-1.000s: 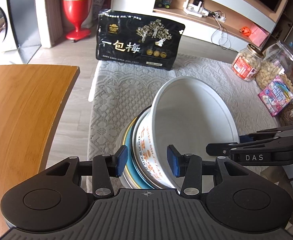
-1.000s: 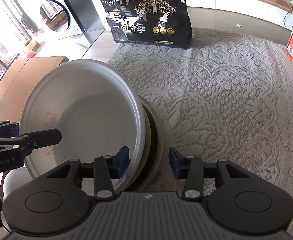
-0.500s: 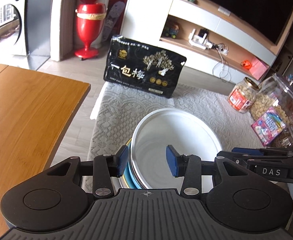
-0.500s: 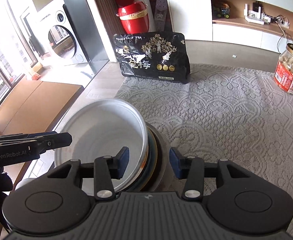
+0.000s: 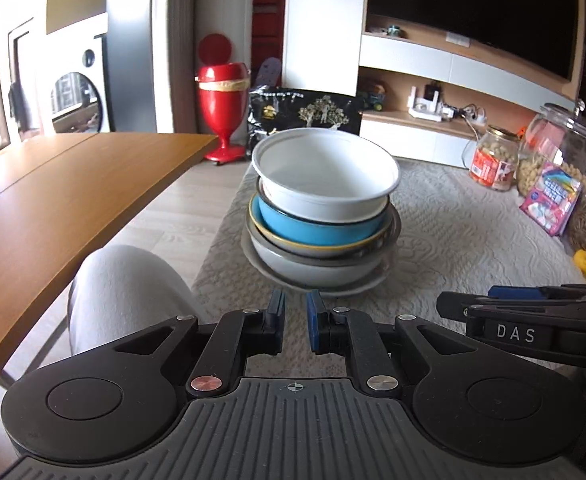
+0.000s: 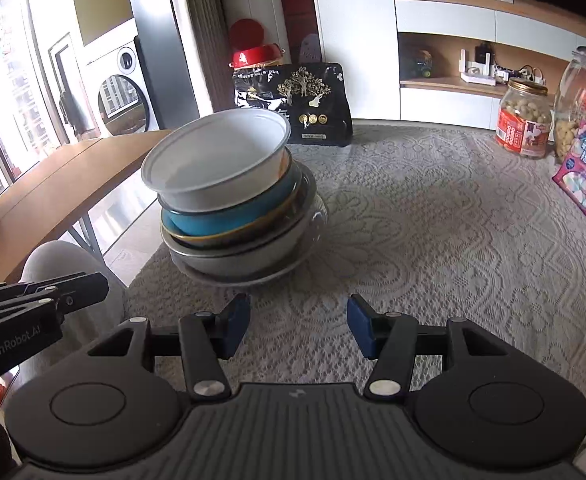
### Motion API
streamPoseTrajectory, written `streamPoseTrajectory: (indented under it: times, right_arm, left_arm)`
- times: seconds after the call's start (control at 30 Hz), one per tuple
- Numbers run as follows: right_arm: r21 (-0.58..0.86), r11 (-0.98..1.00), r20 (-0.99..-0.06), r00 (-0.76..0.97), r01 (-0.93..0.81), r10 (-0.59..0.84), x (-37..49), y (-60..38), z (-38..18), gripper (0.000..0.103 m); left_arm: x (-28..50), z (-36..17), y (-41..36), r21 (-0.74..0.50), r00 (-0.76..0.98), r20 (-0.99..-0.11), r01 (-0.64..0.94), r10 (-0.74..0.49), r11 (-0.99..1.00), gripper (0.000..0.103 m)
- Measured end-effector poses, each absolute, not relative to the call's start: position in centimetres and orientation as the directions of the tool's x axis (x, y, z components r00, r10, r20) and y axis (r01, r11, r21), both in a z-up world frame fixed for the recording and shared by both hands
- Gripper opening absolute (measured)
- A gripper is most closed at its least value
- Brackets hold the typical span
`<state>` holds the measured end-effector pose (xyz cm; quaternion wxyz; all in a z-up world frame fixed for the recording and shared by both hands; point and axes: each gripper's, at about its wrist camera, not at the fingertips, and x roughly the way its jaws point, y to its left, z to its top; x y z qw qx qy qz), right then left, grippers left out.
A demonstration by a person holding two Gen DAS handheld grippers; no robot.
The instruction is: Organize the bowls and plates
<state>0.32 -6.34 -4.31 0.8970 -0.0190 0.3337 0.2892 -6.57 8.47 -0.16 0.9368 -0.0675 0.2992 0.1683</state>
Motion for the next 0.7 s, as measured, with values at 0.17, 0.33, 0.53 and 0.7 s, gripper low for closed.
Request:
streamPoseTrajectory:
  times: [0.17,0.33,0.53,0.7]
  right_arm:
    - [0.122,0.811,-0.591,0.615,-0.572,0.523,-1.6,-6.3,-3.7,0.054]
    - [0.127,0.803,-0.608,0.595,-0.582,0.527,-1.9,-6.3,-3.9,0.054]
    - [0.141,0.8,-0.613,0.583,-0.583,0.533,-2.2,-6.7,-4.2,0.054]
    - [0.129,0.793,-0.607,0.585,-0.595,0.538,-2.8,-6.6,-4.1,0.054]
  left_arm:
    - [-7.1,-0.8,7.2,-0.094,0.787,-0.599,-0.253,0.148,0.963,0.015]
    - [-7.3,-1.0,7.1,-0.094,0.771,-0.615,-0.279,0.165,0.956,0.015]
    - [-7.5,-1.3,7.3,-0.104,0.762,-0.625,-0.292,0.166,0.951,0.015]
    - [-7.6,-1.3,7.3,-0.105,0.761,-0.628,-0.293,0.165,0.95,0.015]
